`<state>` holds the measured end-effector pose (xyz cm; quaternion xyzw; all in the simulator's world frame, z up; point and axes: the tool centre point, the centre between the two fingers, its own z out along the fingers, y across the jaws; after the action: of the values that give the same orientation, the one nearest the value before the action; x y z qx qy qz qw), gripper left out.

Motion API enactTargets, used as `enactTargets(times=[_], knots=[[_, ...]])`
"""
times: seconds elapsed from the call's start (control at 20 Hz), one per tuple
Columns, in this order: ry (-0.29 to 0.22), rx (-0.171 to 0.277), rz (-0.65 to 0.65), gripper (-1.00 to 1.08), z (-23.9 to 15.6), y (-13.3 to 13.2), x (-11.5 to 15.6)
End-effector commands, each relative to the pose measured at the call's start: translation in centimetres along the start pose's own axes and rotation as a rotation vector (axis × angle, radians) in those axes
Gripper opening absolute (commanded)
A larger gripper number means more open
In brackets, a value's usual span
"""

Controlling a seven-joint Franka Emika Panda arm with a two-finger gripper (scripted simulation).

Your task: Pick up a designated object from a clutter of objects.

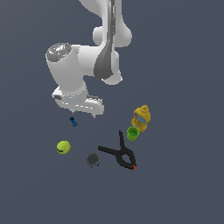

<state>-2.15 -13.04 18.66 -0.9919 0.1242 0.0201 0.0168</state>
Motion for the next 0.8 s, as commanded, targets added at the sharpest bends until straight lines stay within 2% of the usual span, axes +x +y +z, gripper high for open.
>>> enactTargets(times=[0.0, 0.4, 0.75], knots=[[0.01, 0.0, 0.053, 1.0, 2.1, 2.5, -0.1], [0.035, -0.011, 0.184, 1.0, 6.9, 8.6, -1.4], [0.046, -0.021, 0.241, 1.0, 8.9, 11.3, -2.4]])
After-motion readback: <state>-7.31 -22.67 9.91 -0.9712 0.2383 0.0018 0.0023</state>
